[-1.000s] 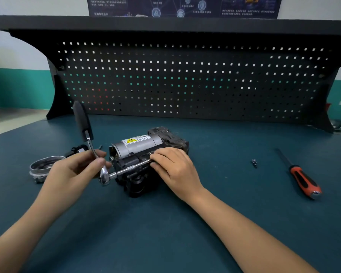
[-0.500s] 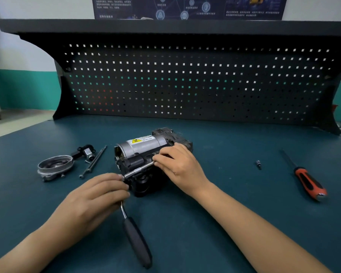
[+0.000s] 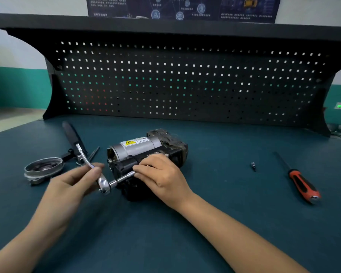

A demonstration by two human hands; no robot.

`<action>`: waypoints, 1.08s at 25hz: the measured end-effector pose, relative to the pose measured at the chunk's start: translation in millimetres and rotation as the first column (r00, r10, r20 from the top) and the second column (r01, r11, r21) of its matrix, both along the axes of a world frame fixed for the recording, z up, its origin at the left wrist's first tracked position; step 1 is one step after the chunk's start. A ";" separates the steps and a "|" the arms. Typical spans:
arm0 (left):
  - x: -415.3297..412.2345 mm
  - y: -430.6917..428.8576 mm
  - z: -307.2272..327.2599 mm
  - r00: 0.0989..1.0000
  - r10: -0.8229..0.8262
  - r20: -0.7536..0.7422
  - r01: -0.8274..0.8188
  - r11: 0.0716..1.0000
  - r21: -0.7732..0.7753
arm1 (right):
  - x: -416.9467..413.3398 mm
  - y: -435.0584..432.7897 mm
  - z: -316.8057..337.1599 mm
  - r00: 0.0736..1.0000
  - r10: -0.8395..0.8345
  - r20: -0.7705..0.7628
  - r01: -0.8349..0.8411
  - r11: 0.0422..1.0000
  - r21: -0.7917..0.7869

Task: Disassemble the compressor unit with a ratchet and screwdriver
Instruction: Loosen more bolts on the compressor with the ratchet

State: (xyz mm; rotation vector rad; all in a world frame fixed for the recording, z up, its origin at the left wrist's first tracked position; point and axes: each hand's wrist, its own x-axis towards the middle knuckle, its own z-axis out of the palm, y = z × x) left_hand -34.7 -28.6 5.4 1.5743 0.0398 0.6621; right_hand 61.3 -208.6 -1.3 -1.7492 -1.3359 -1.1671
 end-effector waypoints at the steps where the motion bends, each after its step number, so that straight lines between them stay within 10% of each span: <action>1: -3.2 1.9 3.3 0.986 0.031 0.162 -0.075 0.959 0.275 | 1.9 -0.9 1.0 1.000 -0.006 0.002 0.006 1.000 -0.001; 3: -7.3 10.6 9.3 0.908 -0.108 0.405 -0.255 0.624 0.738 | 3.4 -1.7 1.0 1.000 -0.024 0.001 0.024 1.000 -0.004; 6: -7.1 18.9 8.1 0.819 -0.347 0.456 -0.415 0.189 0.890 | 2.4 -0.4 -0.3 0.999 -0.014 -0.039 0.015 1.000 0.009; 9: -9.7 9.6 10.4 0.897 -0.099 0.431 -0.313 0.544 0.778 | 1.4 0.4 -2.7 0.999 -0.050 -0.002 0.050 0.999 -0.002; 12: 2.1 3.2 8.0 0.999 0.028 0.022 -0.030 0.993 0.111 | 1.6 -2.6 -4.3 0.984 -0.163 0.073 0.163 0.987 -0.002; 14: 8.6 4.1 4.2 0.993 -0.036 -0.112 0.019 0.988 -0.154 | 2.9 -5.3 -2.2 0.988 -0.146 0.057 0.146 0.989 0.011; 17: 1.8 -0.5 6.7 0.994 0.012 0.112 -0.025 0.994 0.110 | 3.4 -5.3 1.3 0.993 -0.109 0.046 0.109 0.994 0.014; 20: -12.1 4.8 4.8 0.891 -0.150 0.428 -0.279 0.564 0.777 | 4.6 -6.0 3.3 0.988 -0.137 0.064 0.137 0.991 0.010; 22: -15.5 12.9 -0.8 0.814 -0.353 0.462 -0.436 0.155 0.887 | 5.0 -6.9 3.2 0.988 -0.146 0.056 0.146 0.989 0.007; 23: -15.6 13.3 -3.8 0.803 -0.359 0.476 -0.467 0.119 0.876 | 5.0 -7.2 3.0 0.988 -0.147 0.048 0.147 0.989 0.006; 27: -12.3 -5.3 11.3 0.956 0.080 0.282 -0.211 0.856 0.472 | 3.2 -3.4 -2.1 0.992 -0.124 0.024 0.123 0.992 0.018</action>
